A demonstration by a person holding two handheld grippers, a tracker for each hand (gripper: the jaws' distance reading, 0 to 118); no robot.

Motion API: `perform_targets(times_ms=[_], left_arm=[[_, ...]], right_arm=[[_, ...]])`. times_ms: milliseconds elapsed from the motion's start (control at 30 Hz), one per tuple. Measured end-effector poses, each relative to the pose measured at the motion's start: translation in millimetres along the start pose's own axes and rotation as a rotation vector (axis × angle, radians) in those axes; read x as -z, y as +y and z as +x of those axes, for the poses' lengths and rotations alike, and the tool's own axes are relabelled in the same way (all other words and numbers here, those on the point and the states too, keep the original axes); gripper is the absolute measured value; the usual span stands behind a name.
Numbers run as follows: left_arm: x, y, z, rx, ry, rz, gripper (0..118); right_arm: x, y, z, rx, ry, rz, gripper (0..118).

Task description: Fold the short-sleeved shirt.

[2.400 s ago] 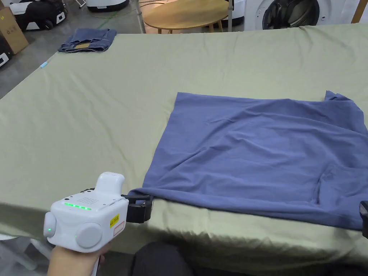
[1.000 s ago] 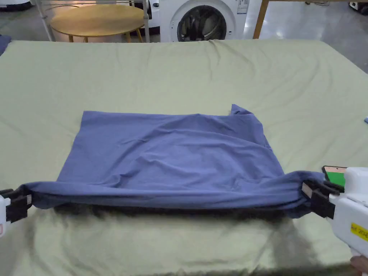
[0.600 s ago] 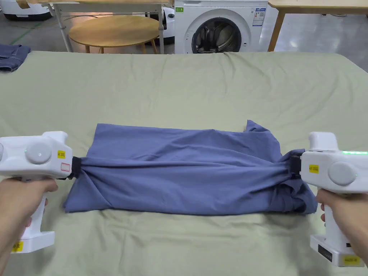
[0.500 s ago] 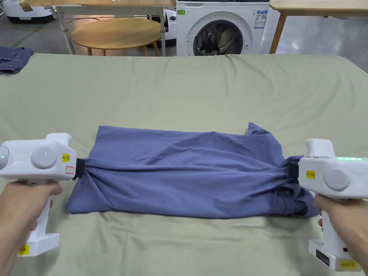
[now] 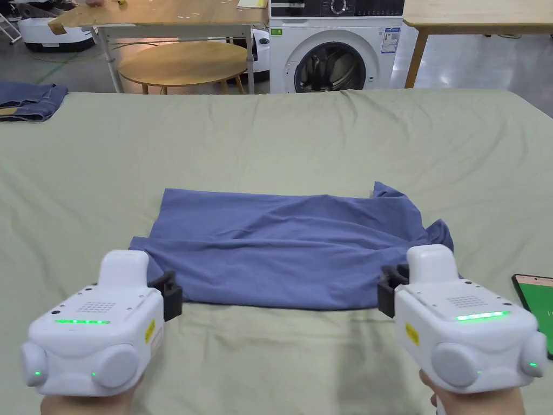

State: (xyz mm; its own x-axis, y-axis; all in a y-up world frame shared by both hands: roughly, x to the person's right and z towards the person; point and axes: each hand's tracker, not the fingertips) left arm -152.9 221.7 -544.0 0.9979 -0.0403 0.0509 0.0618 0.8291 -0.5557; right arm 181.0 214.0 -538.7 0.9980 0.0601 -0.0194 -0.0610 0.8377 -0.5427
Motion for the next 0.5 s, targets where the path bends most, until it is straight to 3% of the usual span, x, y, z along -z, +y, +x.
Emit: perform_targets(times_ms=[33, 100, 133, 233, 367, 400, 467, 500], left_arm=[[3.0, -7.0, -1.3, -0.008, 0.006, -0.044, 0], [12.3, -21.3, -20.7, -0.027, -0.012, -0.065, 0], [10.5, -24.6, -28.2, -0.046, 0.007, -0.07, 0], [12.3, -27.7, -55.7, -0.088, 0.021, -0.086, 0], [23.3, -23.4, -75.7, -0.124, 0.006, -0.085, 0], [29.3, -20.6, -77.8, -0.124, 0.01, -0.086, 9], [48.2, -15.0, -78.5, -0.121, 0.005, -0.12, 100], [57.3, -14.0, -80.1, -0.121, 0.011, -0.118, 118]], right_arm=[[1.0, -7.7, -8.0, -0.033, -0.044, 0.021, 0], [-0.3, -15.5, -11.3, 0.014, 0.074, -0.009, 0], [-3.9, -14.7, -9.9, 0.032, 0.085, -0.01, 0], [-8.9, -23.3, -10.1, 0.008, 0.053, 0.013, 0], [-14.1, -24.5, 3.7, 0.037, 0.058, 0.01, 0], [-15.5, -20.7, 10.3, 0.045, 0.055, 0.009, 0], [-11.9, -26.6, 17.9, 0.065, 0.051, -0.001, 0], [-10.1, -29.4, 21.4, 0.07, 0.048, -0.005, 0]])
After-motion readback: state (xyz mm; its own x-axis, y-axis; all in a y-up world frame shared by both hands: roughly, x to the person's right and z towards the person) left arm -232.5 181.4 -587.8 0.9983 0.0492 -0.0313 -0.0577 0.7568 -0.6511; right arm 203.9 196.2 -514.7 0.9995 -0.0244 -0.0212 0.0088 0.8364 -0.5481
